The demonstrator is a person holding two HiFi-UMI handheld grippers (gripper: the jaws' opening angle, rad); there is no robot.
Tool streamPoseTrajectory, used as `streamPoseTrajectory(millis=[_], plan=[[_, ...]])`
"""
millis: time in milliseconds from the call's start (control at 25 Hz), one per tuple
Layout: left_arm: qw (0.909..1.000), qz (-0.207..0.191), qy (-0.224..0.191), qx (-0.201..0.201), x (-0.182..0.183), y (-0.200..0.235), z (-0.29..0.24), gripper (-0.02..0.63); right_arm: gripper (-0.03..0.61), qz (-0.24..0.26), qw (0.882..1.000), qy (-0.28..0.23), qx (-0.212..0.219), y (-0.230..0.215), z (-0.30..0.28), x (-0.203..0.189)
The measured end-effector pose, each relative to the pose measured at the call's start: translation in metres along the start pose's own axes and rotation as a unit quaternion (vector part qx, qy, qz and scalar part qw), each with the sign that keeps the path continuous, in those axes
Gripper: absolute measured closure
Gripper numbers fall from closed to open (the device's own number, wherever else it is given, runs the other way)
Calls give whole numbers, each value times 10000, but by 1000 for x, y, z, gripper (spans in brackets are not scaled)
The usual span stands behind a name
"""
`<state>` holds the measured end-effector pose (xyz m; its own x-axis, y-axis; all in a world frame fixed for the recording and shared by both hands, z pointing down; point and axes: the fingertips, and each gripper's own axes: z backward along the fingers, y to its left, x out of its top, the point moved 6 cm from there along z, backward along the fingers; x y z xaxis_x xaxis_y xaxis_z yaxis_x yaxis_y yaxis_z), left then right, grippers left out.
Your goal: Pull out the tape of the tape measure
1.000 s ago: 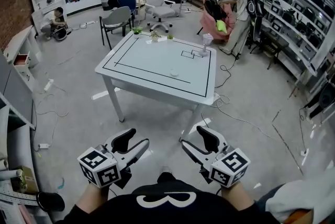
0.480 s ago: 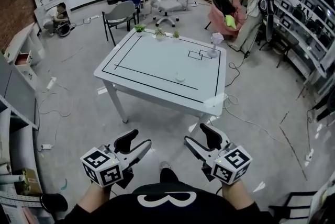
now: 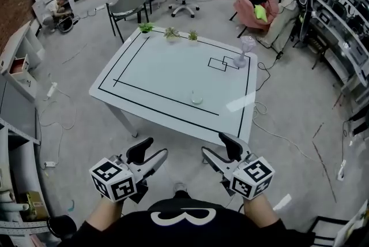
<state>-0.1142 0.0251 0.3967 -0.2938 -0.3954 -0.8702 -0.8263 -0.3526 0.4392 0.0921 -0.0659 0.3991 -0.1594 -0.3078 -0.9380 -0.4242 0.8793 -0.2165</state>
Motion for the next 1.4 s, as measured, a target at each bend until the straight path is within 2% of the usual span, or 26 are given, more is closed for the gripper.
streamPoseTrajectory(millis=[320,520,800,1240,1400], plan=[[9994,-254,181,120,29,36,-64,380,307,42,9998,170,5,-66,-45,10],[9992,-248,270,162,27,49,-80,380,307,-19,9995,301,9,-81,-68,2],[9991,-208,344,97,37,78,-94,380,308,-88,9986,483,-210,-100,-97,-4],[9953,-240,828,-450,77,148,-137,382,308,-436,9931,747,-792,-133,-158,-1],[9927,-330,951,-670,90,169,-151,382,308,-384,9891,974,-1033,-143,-179,-6]])
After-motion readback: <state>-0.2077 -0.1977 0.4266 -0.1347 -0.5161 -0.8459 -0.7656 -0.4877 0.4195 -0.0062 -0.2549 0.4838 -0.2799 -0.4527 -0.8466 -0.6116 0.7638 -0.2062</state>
